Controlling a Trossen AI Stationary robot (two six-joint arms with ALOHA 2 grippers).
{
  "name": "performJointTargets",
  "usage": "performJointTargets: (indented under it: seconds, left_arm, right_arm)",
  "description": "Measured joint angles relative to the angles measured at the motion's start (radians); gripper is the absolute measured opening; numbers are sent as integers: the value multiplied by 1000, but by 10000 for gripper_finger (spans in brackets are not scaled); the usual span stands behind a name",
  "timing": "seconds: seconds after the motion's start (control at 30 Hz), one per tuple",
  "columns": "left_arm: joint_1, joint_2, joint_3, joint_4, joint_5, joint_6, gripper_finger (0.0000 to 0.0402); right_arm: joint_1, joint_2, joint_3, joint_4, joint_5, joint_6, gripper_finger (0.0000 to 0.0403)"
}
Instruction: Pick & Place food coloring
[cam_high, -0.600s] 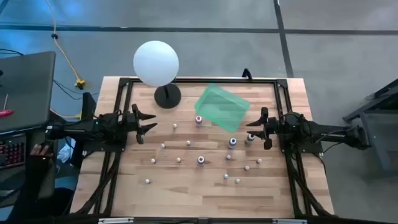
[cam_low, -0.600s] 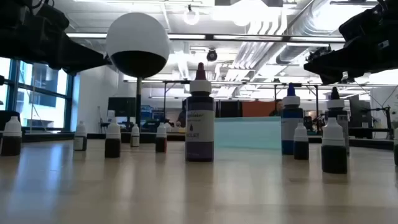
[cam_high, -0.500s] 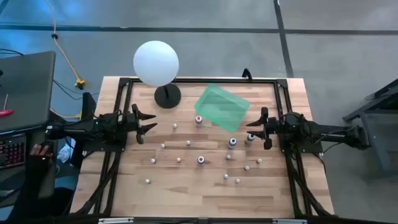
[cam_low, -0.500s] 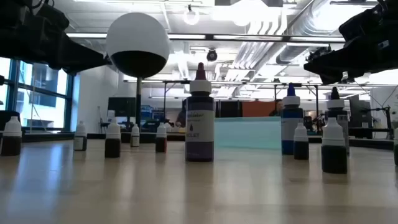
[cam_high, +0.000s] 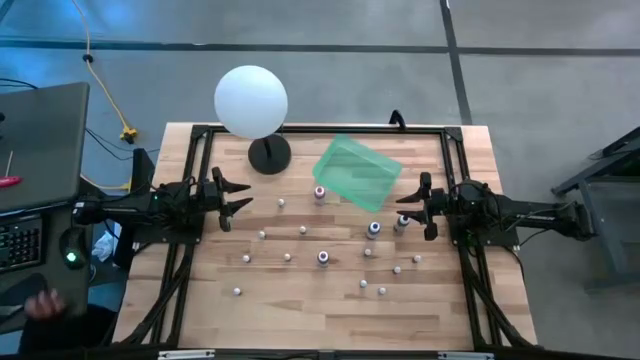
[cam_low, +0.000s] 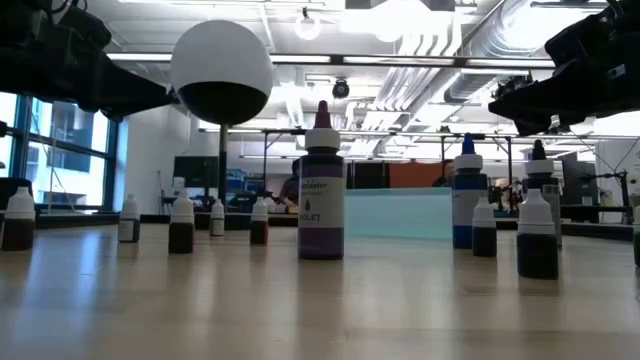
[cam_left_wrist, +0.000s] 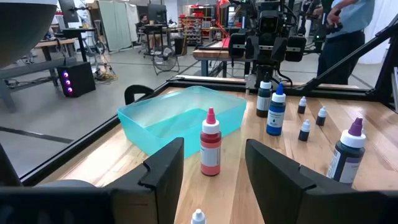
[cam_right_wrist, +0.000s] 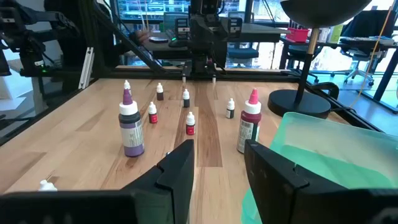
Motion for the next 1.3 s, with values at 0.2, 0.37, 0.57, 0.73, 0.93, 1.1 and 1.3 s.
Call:
performJointTargets:
  seconds: [0.2,0.37,0.57,0.73,0.93,1.1,1.3]
  left_arm:
    - [0,0,0,0,0,0,170]
    - [0,0,0,0,0,0,170]
    - [0,0,0,0,0,0,170]
    - [0,0,0,0,0,0,170]
    - [0,0,0,0,0,0,170]
    - [0,0,0,0,0,0,170]
    - [0,0,0,0,0,0,170]
  right_arm:
    - [0,0,0,0,0,0,134]
    - [0,0,0,0,0,0,134]
    - [0,0,0,0,0,0,134]
    - [0,0,0,0,0,0,134]
    - [0,0,0,0,0,0,134]
    - [0,0,0,0,0,0,134]
    - [0,0,0,0,0,0,134]
